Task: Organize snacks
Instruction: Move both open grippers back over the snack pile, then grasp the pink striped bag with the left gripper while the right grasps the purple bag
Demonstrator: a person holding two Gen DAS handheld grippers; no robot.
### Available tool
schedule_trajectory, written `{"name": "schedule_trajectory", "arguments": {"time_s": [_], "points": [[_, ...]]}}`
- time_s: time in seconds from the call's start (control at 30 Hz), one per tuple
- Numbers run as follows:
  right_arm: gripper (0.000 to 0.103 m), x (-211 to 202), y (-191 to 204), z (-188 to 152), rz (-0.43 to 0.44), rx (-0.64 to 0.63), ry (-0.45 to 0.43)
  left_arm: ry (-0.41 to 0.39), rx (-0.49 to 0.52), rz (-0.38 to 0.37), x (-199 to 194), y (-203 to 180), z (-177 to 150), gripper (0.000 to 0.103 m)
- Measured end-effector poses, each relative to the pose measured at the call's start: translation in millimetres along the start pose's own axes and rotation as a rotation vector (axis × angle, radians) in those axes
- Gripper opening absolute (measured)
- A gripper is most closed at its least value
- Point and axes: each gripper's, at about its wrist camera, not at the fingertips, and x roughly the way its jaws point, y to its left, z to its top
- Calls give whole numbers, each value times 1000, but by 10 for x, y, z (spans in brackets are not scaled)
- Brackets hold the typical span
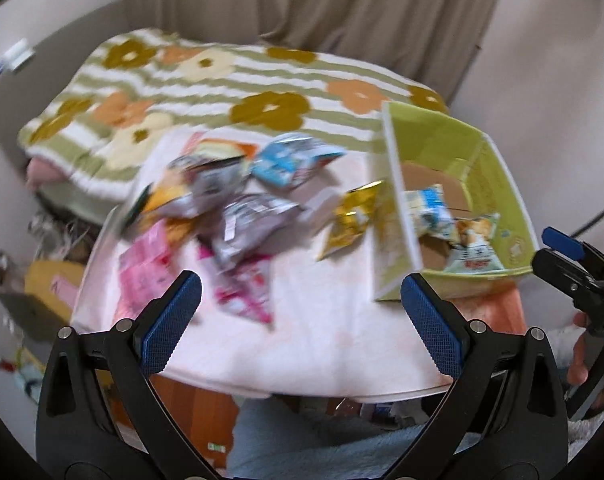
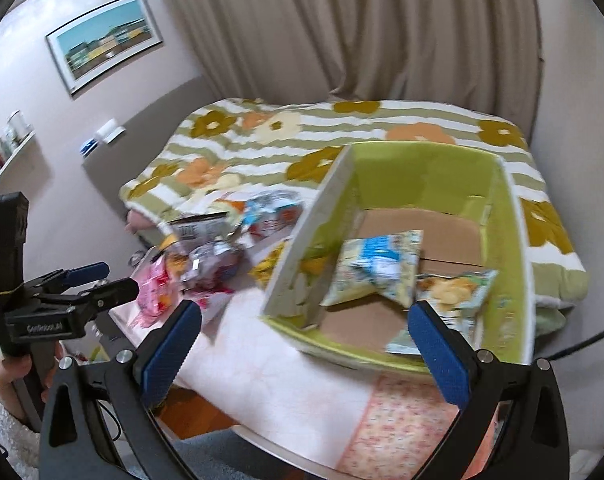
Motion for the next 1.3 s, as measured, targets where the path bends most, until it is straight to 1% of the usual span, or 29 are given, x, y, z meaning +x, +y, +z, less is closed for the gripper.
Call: {"name": "schedule_trajectory", "arguments": {"time_s": [0.2, 0.3, 0.4, 0.47, 0.63, 0.83, 1.0, 1.17, 1.3], "points": [[103, 238, 335, 15, 61, 12, 20, 18, -86, 29, 9, 611, -89, 100], [103, 380, 521, 36, 71, 28, 32, 48, -109, 31, 84, 890, -92, 100], [103, 549, 703, 54, 85, 64, 50, 96, -123, 20, 211, 1188, -96, 100], [103, 679, 820, 66, 92, 92, 64, 124, -134, 8, 292, 1335, -105, 100], [103, 998, 1087, 83, 90, 174, 86, 218, -174, -76, 637, 1769, -88, 100], [103, 1377, 1243, 42, 63, 290, 119, 314, -184, -154, 1101, 2000, -56, 100], [103, 1616, 1257, 2, 28, 377, 118, 390, -171, -181, 1447, 2105, -106, 100], [103, 1830, 1203, 27, 35, 446, 122, 428, -193, -190, 1648, 2119, -137, 100], [103, 2038, 1161, 57, 41, 447, 145, 434, -229, -183, 1746, 2154, -137, 100]]}}
